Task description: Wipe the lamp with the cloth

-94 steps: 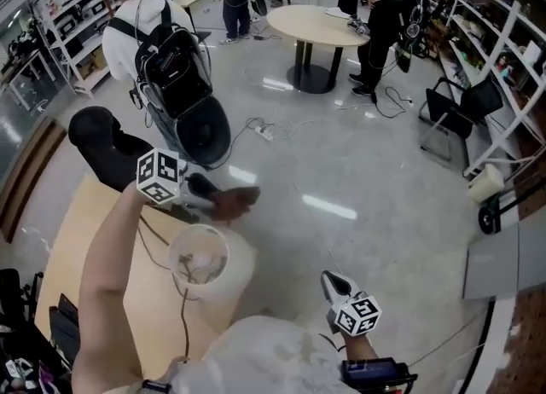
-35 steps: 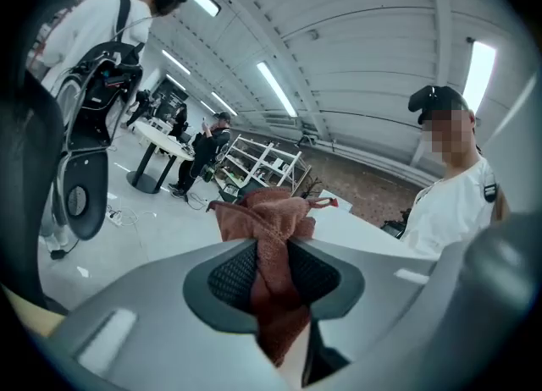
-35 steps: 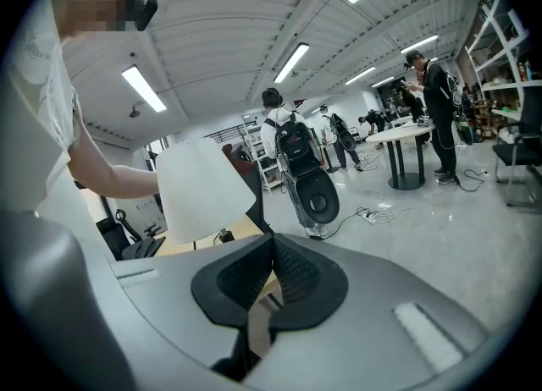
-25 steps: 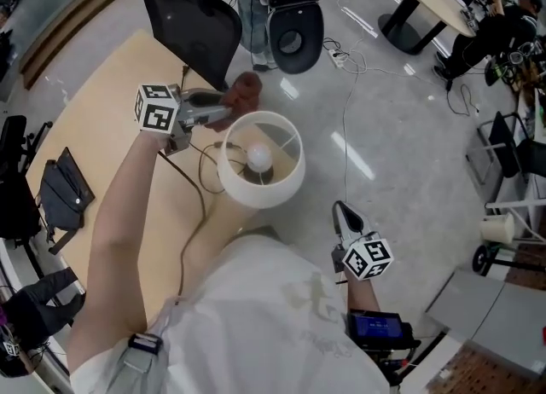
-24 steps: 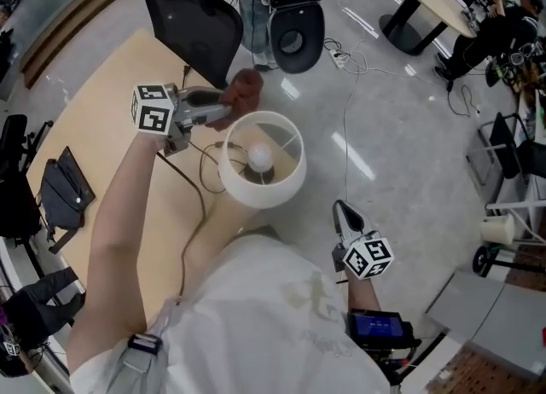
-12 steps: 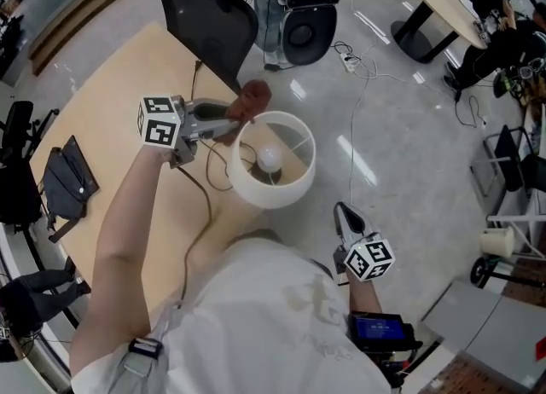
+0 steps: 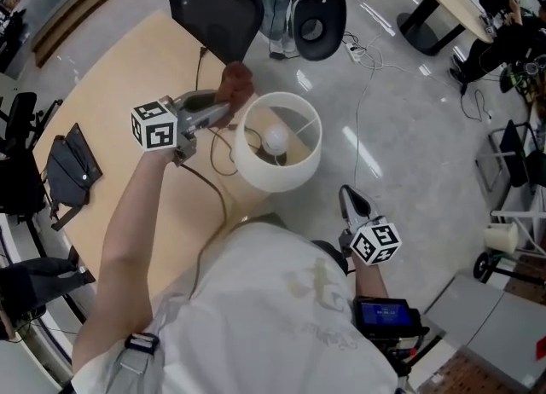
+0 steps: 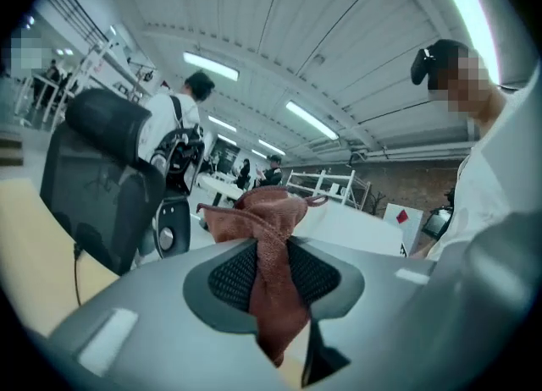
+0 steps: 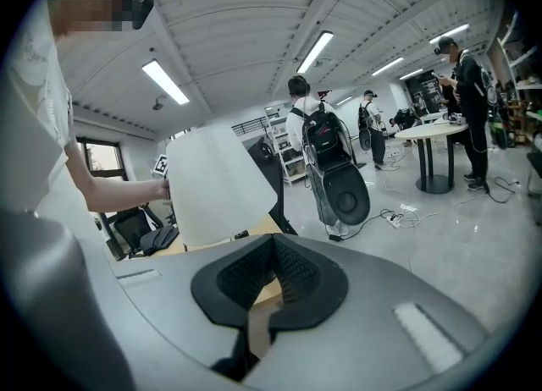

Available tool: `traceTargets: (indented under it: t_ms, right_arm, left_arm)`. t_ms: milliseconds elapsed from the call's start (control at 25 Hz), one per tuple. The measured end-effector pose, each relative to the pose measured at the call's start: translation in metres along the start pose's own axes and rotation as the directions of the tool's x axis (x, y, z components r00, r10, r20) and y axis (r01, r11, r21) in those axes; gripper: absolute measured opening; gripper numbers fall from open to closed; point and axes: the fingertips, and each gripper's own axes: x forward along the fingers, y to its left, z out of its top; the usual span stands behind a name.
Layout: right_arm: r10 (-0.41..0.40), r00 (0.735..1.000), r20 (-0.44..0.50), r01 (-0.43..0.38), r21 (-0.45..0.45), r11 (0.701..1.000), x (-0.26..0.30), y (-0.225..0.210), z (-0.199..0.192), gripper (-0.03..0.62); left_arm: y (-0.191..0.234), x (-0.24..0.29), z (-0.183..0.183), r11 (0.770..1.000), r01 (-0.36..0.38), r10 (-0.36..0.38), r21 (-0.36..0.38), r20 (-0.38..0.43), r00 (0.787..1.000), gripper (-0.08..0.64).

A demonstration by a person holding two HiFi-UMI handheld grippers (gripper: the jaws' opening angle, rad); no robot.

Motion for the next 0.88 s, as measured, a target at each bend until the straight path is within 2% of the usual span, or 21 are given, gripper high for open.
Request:
traceTargets:
  t_ms: [80,160,240,320,400,520,640,800,880]
  right_arm:
    - [0.019,1.000,0.001,-0.019,-0.007,1.000,0.003,0.001,0.003,0.014]
    - [0.043,0.999,0.002,-0.043,-0.018,0.999,0.008,0.006,0.007,0.014]
    - [0.067,0.998,0.002,-0.067,-0.021,0.998,0.010,0.010,0.009,0.014]
    - [0.084,0.996,-0.002,-0.084,-0.015,0.996,0.010,0.012,0.010,0.014]
    - [0.097,0.995,-0.009,-0.097,-0.015,0.995,0.010,0.011,0.009,0.014]
    - [0.106,0.994,-0.018,-0.106,-0.015,0.994,0.010,0.009,0.009,0.014]
    - [0.106,0.994,-0.023,-0.106,-0.012,0.994,0.010,0.009,0.008,0.014]
    - [0.089,0.996,-0.029,-0.089,-0.008,0.996,0.000,0.003,-0.005,0.014]
    - [0.095,0.995,-0.025,-0.095,-0.017,0.995,0.007,-0.002,-0.013,0.014]
  left_arm:
    - [-0.025,-0.017,0.033,0.998,-0.040,0.035,0.049,0.107,0.994,0.109]
    - [-0.054,-0.031,0.057,0.993,-0.050,0.030,0.104,0.190,0.981,0.109]
    - [-0.076,-0.036,0.059,0.989,-0.045,0.014,0.144,0.215,0.977,0.109]
    - [-0.082,-0.030,0.043,0.988,-0.047,0.019,0.147,0.187,0.982,0.109]
    - [-0.075,-0.024,0.022,0.992,-0.069,0.051,0.104,0.162,0.985,0.109]
    - [-0.049,-0.023,-0.017,0.993,-0.114,0.113,-0.005,0.154,0.982,0.109]
    - [-0.027,-0.031,-0.058,0.980,-0.160,0.174,-0.114,0.128,0.976,0.109]
    - [-0.018,-0.037,-0.091,0.959,-0.233,0.248,-0.163,0.081,0.965,0.109]
    - [-0.021,-0.049,-0.082,0.949,-0.277,0.294,-0.152,0.105,0.950,0.109]
